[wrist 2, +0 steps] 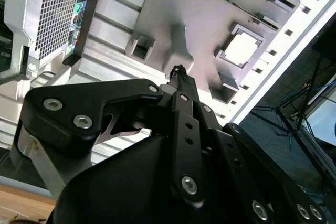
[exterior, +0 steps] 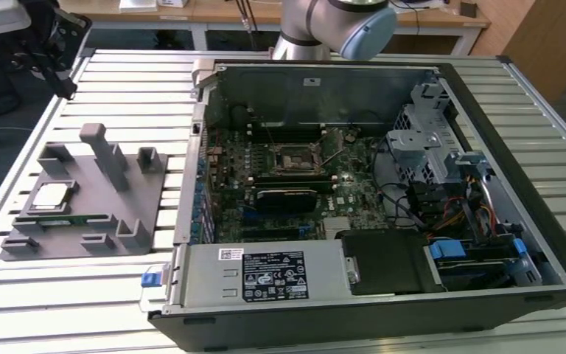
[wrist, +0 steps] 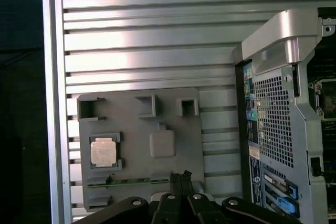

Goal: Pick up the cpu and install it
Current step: 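Reach for the cpu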

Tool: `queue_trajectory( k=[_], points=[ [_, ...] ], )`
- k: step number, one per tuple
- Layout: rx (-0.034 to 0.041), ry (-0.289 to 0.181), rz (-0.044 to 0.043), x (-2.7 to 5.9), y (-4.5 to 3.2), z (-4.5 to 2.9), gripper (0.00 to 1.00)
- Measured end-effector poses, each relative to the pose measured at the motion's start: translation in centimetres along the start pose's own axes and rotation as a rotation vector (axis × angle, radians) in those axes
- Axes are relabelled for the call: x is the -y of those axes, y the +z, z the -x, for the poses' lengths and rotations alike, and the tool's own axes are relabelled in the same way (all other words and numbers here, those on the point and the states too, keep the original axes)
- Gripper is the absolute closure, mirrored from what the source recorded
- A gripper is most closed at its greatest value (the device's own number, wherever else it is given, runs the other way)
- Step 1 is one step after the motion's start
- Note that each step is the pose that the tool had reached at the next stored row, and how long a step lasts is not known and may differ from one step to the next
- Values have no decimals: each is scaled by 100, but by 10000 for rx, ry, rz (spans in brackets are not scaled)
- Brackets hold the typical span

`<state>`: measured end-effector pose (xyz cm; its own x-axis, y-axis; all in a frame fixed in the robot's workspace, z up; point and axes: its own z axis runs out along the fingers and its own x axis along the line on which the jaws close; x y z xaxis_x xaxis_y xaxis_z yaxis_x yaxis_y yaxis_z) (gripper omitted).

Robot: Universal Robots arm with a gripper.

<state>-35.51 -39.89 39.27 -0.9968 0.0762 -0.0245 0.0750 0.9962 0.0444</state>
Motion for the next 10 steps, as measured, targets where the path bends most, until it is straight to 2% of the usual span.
queue_trajectory(
  k=[10],
  points=[
    [-3,-30,-1,36,-7,-267,89]
  ],
)
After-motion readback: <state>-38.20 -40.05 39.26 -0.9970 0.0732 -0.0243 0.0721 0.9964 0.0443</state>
